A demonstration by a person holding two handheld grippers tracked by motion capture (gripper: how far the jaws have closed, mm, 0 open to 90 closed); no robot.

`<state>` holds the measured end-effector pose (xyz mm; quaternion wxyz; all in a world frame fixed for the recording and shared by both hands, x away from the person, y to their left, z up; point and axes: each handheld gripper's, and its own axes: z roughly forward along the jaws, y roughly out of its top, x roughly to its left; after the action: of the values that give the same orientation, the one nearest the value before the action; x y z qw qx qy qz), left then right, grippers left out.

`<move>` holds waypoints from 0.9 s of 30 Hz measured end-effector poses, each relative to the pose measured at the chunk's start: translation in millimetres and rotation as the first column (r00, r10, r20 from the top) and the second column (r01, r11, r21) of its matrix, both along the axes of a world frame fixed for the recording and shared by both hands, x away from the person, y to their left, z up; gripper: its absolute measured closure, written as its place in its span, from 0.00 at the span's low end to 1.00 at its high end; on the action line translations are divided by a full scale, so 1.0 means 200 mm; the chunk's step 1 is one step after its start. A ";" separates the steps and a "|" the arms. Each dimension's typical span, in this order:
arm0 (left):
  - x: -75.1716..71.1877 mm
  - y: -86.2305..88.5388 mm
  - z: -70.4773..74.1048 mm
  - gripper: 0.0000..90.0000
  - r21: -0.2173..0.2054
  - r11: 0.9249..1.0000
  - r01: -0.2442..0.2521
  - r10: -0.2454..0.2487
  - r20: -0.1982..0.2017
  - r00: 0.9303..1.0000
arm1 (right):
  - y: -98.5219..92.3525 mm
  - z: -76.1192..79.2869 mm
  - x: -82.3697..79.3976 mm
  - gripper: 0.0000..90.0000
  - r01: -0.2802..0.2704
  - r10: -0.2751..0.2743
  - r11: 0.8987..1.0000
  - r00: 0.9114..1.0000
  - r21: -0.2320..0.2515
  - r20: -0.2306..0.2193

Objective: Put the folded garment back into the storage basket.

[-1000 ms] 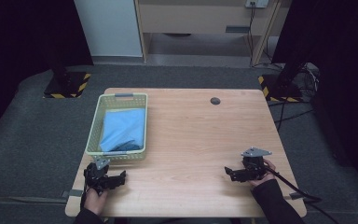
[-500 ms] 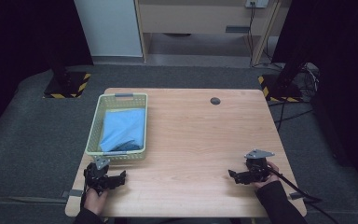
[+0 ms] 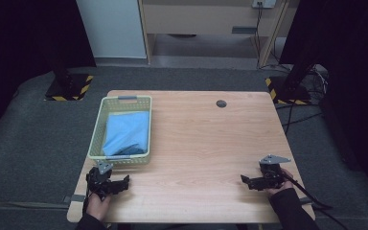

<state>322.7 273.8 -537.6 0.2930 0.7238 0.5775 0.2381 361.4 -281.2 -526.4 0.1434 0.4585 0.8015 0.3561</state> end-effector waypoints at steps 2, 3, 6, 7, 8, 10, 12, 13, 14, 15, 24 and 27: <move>0.00 0.00 0.00 0.00 0.000 1.000 0.000 0.000 0.000 1.000 | -0.01 0.00 0.00 0.00 0.001 -0.001 1.000 1.000 0.001 0.003; 0.00 0.00 0.00 0.00 0.000 1.000 0.000 0.000 0.000 1.000 | -0.02 -0.01 0.00 0.00 -0.001 0.001 1.000 1.000 0.002 0.005; 0.00 0.00 0.00 0.00 0.000 1.000 0.000 0.000 0.000 1.000 | -0.04 -0.02 -0.01 0.00 -0.007 0.007 1.000 1.000 0.006 0.012; 0.00 0.00 0.00 0.00 0.000 1.000 0.000 0.000 0.000 1.000 | -0.05 -0.02 -0.01 0.00 -0.007 0.007 1.000 1.000 0.009 0.011; 0.00 0.00 0.00 0.00 0.000 1.000 0.000 0.000 0.000 1.000 | -0.05 -0.02 -0.01 0.00 -0.011 0.011 1.000 1.000 0.009 0.015; 0.00 0.00 0.00 0.00 0.000 1.000 0.000 0.000 0.000 1.000 | -0.06 -0.03 -0.01 0.00 -0.012 0.012 1.000 1.000 0.010 0.013; 0.00 0.00 0.00 0.00 0.000 1.000 0.000 0.000 0.000 1.000 | -0.08 -0.03 -0.02 0.00 -0.014 0.013 1.000 1.000 0.010 0.016; 0.00 0.00 0.00 0.00 0.000 1.000 0.000 0.000 0.000 1.000 | -0.08 -0.03 -0.02 0.00 -0.013 0.013 1.000 1.000 0.009 0.016; 0.00 0.00 0.00 0.00 0.000 1.000 0.000 0.000 0.000 1.000 | -0.09 -0.03 -0.02 0.00 -0.012 0.012 1.000 1.000 0.008 0.016; 0.00 0.00 0.00 0.00 0.000 1.000 0.000 0.000 0.000 1.000 | -0.09 -0.03 -0.03 0.00 -0.009 0.009 1.000 1.000 0.008 0.013; 0.00 0.00 0.00 0.00 0.000 1.000 0.000 0.000 0.000 1.000 | -0.14 -0.03 -0.05 0.01 0.010 -0.010 1.000 1.000 0.011 0.013; 0.00 0.00 0.00 0.00 0.000 1.000 0.000 0.000 0.000 1.000 | -0.16 -0.04 -0.05 0.01 0.009 -0.009 1.000 1.000 0.010 0.017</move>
<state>322.7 273.8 -537.6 0.2928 0.7240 0.5775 0.2380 350.5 -313.4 -533.9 0.1494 0.4598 0.7964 0.3633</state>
